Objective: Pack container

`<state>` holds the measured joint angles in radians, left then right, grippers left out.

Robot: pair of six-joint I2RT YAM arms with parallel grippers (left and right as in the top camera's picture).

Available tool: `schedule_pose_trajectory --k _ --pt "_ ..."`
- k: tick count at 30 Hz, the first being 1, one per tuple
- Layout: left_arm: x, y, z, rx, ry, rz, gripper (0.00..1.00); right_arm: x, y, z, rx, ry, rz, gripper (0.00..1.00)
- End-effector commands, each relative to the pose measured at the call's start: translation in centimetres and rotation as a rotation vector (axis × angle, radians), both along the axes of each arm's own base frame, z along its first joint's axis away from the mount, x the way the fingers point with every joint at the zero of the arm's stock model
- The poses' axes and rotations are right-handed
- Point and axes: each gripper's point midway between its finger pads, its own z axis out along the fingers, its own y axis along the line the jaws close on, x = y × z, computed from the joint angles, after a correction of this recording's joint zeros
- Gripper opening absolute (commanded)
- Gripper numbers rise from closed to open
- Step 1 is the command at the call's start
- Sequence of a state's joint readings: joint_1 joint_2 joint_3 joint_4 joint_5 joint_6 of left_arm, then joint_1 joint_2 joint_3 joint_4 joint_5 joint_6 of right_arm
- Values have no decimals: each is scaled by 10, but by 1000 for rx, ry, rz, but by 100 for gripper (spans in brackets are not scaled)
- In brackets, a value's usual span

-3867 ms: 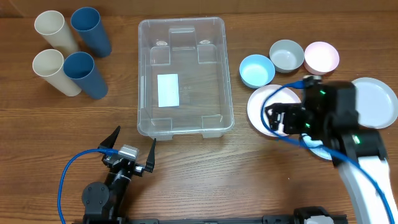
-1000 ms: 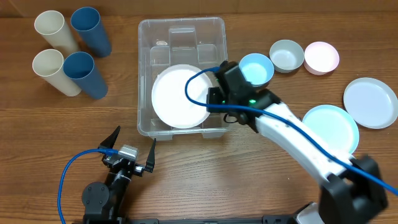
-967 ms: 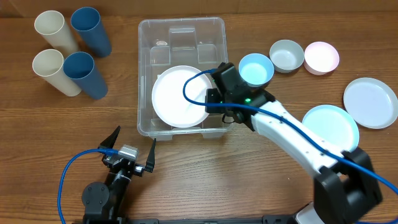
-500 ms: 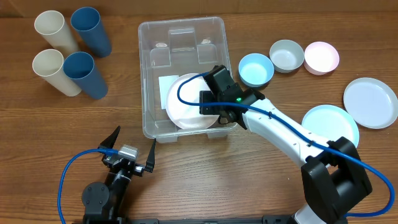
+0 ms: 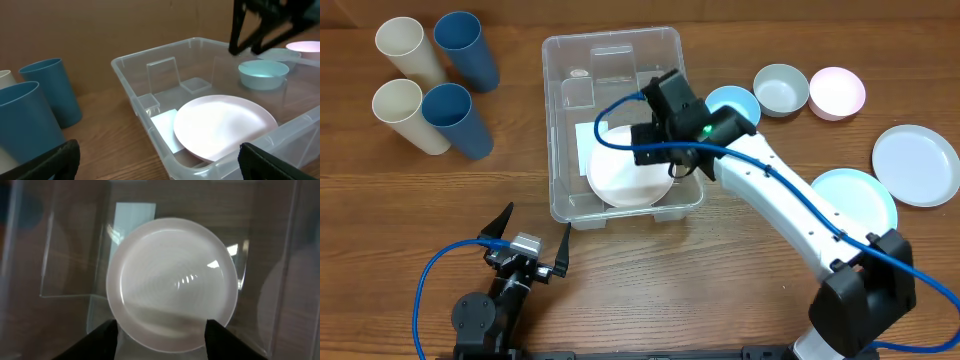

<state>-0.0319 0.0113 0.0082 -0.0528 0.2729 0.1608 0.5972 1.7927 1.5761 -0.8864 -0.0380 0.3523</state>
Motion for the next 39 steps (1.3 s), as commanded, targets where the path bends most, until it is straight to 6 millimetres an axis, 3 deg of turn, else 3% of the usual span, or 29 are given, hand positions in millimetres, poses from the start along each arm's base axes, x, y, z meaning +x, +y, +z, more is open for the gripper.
schedule_pose_trajectory --k 1,3,5,7,12,18,21,26,30,33,39 --pt "0 2 0 11 -8 9 100 14 -18 52 -8 -75 -80 65" --pt "0 2 0 11 -8 9 100 18 -45 68 -19 -64 -191 65" --pt "0 2 0 11 -8 9 100 19 -100 74 -29 5 -416 65" --pt "0 2 0 11 -8 9 100 17 -147 67 -41 84 -581 66" --pt "0 2 0 11 -8 9 100 6 -290 48 -35 231 -989 67" --pt "0 2 0 11 -8 9 100 -25 -422 44 55 260 -1350 69" --pt "0 2 0 11 -8 9 100 -43 -470 25 62 307 -1481 70" --pt "0 2 0 11 -8 9 100 -64 -518 -21 66 425 -1606 70" --pt "0 2 0 11 -8 9 100 -86 -541 -74 65 568 -1649 70" --pt "0 2 0 11 -8 9 100 -95 -554 -100 67 595 -1656 69" --pt "0 2 0 11 -8 9 100 -89 -560 -127 75 530 -1654 64"
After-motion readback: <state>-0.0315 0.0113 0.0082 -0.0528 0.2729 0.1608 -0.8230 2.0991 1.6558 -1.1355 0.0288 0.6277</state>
